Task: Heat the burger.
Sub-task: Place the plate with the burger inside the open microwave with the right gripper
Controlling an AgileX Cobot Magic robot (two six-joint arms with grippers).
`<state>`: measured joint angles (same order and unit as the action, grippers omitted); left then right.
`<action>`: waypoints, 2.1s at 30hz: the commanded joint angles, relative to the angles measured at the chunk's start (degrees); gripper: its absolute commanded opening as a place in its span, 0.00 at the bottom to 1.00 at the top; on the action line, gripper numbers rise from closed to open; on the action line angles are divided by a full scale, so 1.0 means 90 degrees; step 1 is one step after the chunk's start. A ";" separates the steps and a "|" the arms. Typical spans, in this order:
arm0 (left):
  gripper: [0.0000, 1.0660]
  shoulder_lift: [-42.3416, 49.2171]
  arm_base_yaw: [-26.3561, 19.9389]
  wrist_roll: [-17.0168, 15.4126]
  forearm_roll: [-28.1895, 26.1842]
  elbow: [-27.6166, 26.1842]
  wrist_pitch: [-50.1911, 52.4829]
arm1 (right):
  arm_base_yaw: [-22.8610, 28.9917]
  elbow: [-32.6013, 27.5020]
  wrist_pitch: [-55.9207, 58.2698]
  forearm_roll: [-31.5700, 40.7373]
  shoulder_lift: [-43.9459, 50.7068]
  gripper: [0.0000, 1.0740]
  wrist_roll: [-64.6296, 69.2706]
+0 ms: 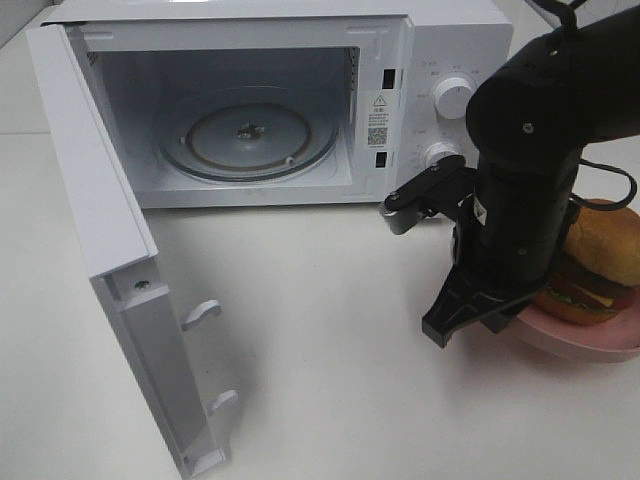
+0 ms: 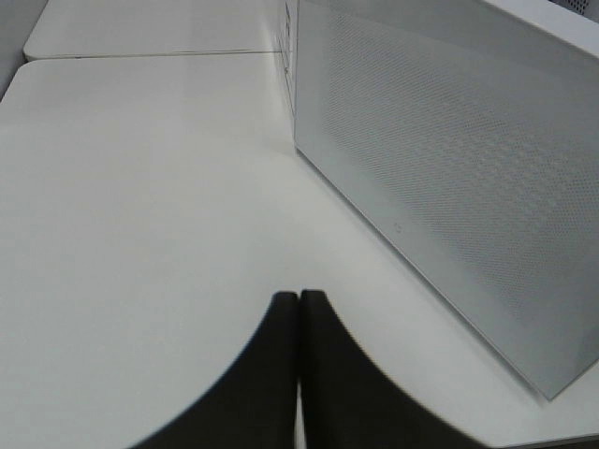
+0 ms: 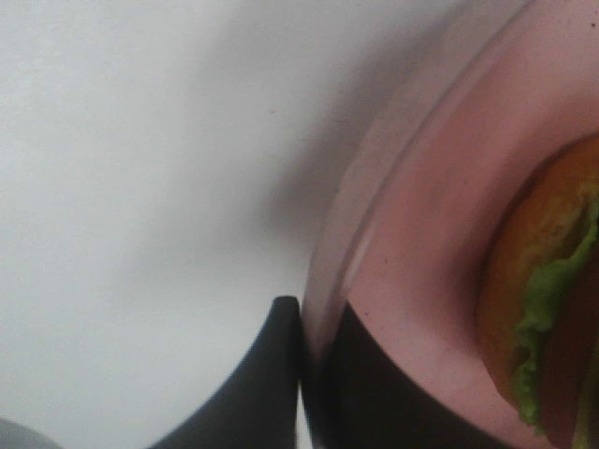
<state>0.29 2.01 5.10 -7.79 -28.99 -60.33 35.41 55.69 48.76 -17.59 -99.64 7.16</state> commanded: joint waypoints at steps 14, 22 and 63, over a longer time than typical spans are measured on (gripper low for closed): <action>0.00 0.0121 -0.0025 -0.0032 -0.0013 0.0013 0.0070 | 0.1655 -0.0764 0.0286 -0.0216 0.1356 0.00 -0.1038; 0.00 0.0121 -0.0025 -0.0032 -0.0013 0.0013 0.0070 | 0.2597 -0.0758 0.0210 -0.0102 0.1369 0.00 -0.2254; 0.00 0.0121 -0.0025 -0.0032 -0.0013 0.0013 0.0070 | 0.2572 -0.0758 -0.1203 -0.0949 0.1369 0.00 -0.4857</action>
<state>0.29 2.01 5.10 -7.79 -28.99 -60.33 58.79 48.70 40.68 -23.78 -87.89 -33.17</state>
